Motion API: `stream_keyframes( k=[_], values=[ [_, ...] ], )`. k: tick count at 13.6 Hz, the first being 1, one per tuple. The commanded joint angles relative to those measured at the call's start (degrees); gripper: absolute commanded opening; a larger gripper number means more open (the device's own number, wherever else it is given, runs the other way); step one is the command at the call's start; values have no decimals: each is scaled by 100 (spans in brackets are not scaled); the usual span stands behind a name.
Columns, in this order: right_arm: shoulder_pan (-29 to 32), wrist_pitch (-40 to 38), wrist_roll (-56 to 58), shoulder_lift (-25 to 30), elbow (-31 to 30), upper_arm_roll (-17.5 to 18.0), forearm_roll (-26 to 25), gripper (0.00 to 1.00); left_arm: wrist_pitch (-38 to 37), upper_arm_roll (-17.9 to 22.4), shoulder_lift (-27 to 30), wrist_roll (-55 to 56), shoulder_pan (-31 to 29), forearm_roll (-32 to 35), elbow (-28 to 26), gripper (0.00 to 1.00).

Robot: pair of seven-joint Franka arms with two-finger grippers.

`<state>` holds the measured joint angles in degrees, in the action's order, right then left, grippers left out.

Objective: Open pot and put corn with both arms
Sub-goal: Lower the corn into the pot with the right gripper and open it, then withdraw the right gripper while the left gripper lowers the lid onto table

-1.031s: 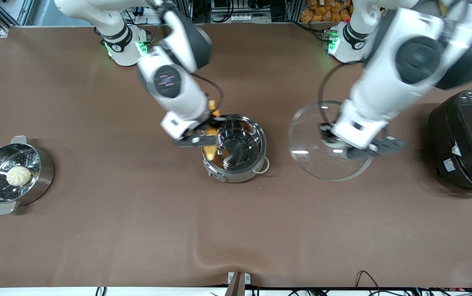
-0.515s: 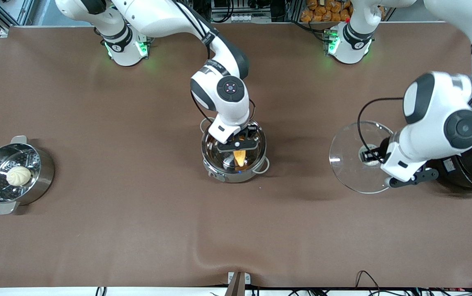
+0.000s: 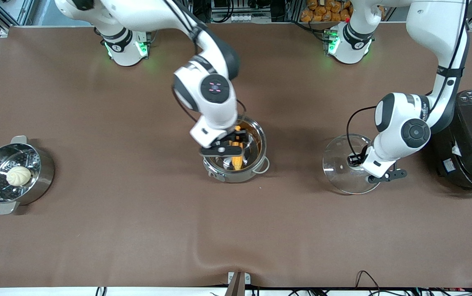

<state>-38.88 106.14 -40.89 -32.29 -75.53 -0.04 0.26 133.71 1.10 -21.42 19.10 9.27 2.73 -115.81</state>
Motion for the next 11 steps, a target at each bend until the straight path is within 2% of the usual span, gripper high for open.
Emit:
stream_keyframes(
  k=[1, 4, 6, 9, 11],
  values=[
    [581, -673, 99, 880, -251, 100, -8, 100, 479, -22, 138, -38, -119, 272, -336, 0],
    [1249, -797, 430, 1513, -715, 109, -8, 100, 516, -22, 85, -38, -127, 280, -346, 0],
    [1924, -832, 1491, 1874, -1050, 109, -8, 100, 612, -22, 68, -56, -189, 298, -346, 0],
    [2760, -1332, 2801, 2225, -1069, 109, 97, 100, 647, -31, 33, -56, -259, 509, -354, 0],
    [3043, -1684, 3376, 2489, -1139, 92, 89, 100, 814, -31, -29, -56, -285, 509, -389, 0]
  ],
)
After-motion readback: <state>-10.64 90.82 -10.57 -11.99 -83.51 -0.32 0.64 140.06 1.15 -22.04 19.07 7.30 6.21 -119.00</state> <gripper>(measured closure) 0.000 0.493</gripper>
